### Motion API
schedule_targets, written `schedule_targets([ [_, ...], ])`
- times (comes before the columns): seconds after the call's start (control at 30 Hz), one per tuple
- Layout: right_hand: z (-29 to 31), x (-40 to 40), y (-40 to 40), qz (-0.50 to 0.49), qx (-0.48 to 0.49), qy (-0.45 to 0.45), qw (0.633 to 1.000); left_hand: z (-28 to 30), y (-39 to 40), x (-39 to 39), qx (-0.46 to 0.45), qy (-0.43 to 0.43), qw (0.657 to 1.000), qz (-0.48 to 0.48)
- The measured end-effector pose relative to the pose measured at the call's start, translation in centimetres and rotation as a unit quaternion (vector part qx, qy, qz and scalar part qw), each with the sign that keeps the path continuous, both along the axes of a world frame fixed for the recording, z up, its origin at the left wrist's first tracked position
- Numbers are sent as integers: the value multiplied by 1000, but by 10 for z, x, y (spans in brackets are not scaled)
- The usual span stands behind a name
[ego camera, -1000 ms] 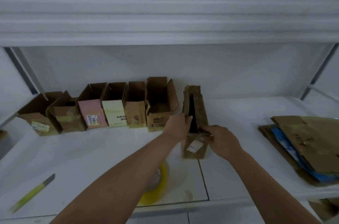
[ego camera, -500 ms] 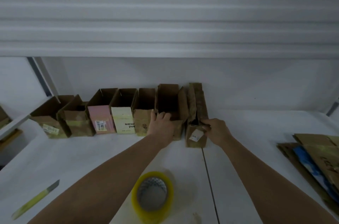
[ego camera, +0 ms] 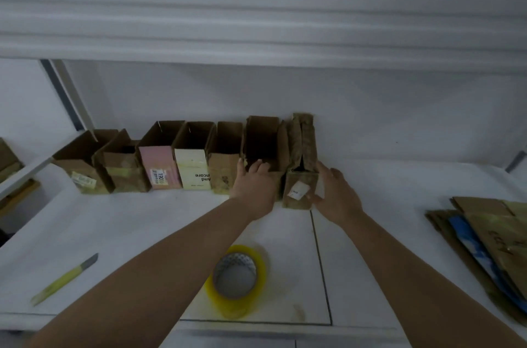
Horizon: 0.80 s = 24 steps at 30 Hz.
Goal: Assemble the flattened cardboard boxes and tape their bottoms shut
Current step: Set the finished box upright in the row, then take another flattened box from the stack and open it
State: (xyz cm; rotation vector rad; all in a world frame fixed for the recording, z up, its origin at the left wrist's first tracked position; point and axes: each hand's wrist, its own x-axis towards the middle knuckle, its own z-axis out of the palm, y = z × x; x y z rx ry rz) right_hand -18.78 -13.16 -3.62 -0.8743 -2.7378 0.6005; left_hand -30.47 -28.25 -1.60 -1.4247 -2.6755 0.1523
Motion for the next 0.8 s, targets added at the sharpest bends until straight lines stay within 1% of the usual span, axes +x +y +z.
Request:
schedule_targets([
  [0.17,1,47,-10,-35,57,-66,996,7,8,25,41,10,996,-80],
  [0.3,-1,90,-11,-97,59,-101,988,17,27,58,65,14,984,-165],
  [0.37,-3,110,-13,-119,54,-120,984,19,37,79,70,1,976,-207],
  [0.43,-6,130,-17,-141,44,-136,980,17,44,102,57,-10,970,-238],
  [0.57,-12,164,-23,-180,38,-131,974,8,52,136,40,-26,958,-283],
  [0.8,-28,235,-12,-244,-13,-127,961,6,69,183,-4,-5,946,-323],
])
